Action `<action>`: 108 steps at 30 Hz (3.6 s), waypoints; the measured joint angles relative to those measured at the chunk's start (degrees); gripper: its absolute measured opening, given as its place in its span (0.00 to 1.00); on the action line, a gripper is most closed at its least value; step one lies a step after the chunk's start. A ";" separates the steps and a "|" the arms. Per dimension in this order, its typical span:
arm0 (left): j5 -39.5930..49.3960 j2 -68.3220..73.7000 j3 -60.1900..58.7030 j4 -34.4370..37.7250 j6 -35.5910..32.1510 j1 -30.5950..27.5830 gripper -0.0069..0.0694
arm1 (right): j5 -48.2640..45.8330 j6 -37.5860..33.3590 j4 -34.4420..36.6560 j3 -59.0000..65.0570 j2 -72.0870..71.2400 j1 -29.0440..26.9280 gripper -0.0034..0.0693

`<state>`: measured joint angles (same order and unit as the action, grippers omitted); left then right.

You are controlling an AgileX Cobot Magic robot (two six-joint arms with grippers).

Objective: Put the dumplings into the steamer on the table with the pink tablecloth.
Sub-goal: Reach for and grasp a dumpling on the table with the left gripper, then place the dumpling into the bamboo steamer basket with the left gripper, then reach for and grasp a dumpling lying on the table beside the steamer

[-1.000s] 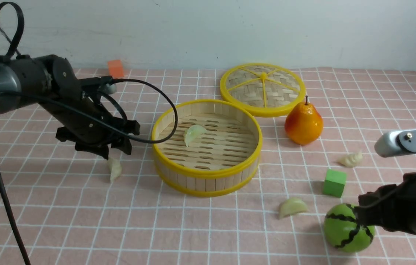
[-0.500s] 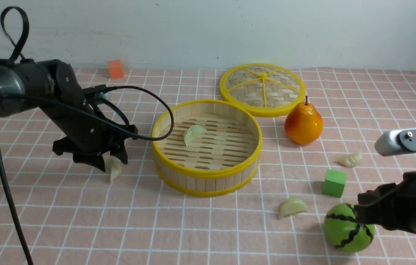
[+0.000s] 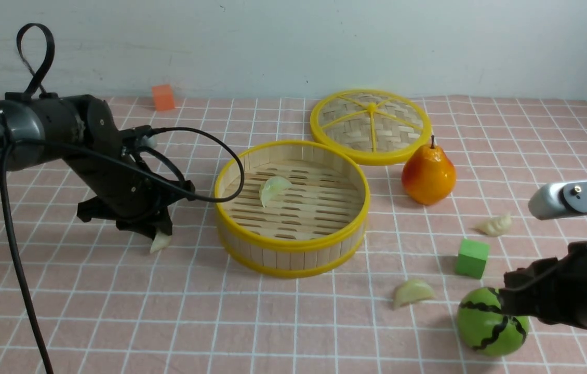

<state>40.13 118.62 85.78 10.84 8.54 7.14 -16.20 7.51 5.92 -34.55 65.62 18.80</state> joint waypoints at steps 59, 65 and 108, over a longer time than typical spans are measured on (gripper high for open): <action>-15.41 -2.56 2.99 -26.07 18.88 15.89 0.60 | 0.57 0.00 0.96 0.00 5.38 0.00 0.24; -14.83 -1.11 2.99 -29.10 21.98 15.89 0.68 | 0.59 0.00 0.85 0.00 5.38 0.00 0.24; -1.48 -2.25 3.04 -27.60 45.47 15.97 0.62 | 0.42 -0.11 2.34 0.00 5.38 0.00 0.28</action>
<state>38.65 116.36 88.82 -16.76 54.01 23.11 -15.77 7.40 8.27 -34.55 71.00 18.80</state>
